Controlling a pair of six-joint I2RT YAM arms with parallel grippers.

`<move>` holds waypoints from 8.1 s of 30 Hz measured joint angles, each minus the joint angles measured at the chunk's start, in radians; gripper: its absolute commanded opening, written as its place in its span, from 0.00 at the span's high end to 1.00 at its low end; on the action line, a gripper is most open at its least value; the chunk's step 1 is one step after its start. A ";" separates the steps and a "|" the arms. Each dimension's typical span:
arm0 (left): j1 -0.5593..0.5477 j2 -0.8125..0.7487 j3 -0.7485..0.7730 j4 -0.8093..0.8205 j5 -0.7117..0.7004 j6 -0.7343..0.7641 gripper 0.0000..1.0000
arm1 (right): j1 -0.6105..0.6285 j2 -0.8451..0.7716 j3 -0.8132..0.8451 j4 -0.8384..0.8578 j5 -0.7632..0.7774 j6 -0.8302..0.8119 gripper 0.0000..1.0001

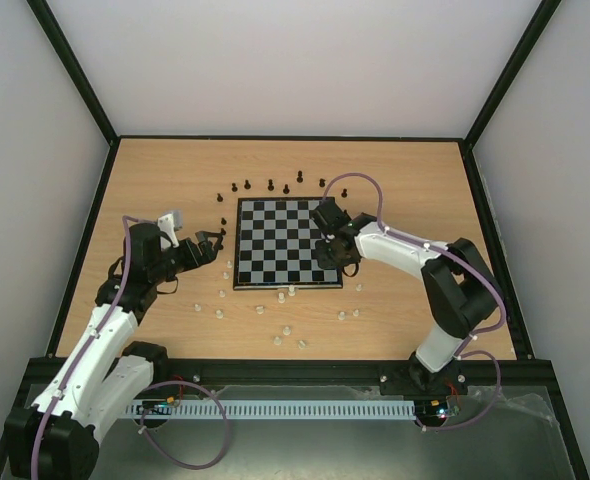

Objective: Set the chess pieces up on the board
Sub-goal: Place the chess piece on the chessboard, then pick up the chess piece at the center of the board, then place the chess piece on the chessboard.

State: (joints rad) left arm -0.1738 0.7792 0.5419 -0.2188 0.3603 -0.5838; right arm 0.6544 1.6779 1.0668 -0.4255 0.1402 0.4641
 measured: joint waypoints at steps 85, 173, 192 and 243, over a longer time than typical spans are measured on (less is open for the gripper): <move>-0.193 0.132 0.063 -0.020 -0.143 -0.016 0.01 | -0.126 -0.186 -0.209 -0.040 -0.012 0.052 0.42; -0.193 0.061 0.007 0.014 -0.144 -0.015 0.00 | 0.080 -0.041 0.169 -0.213 0.046 0.037 0.91; -0.193 0.067 0.007 0.014 -0.143 -0.015 0.01 | 0.090 0.088 0.170 -0.188 0.016 0.036 0.89; -0.193 0.068 -0.004 0.012 -0.144 -0.015 0.00 | 0.091 0.162 0.217 -0.163 0.039 0.026 0.83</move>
State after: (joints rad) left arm -0.3664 0.8467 0.5377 -0.2070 0.2165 -0.5991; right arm 0.7456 1.8400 1.2835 -0.5884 0.1791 0.4896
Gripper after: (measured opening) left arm 0.994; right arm 0.171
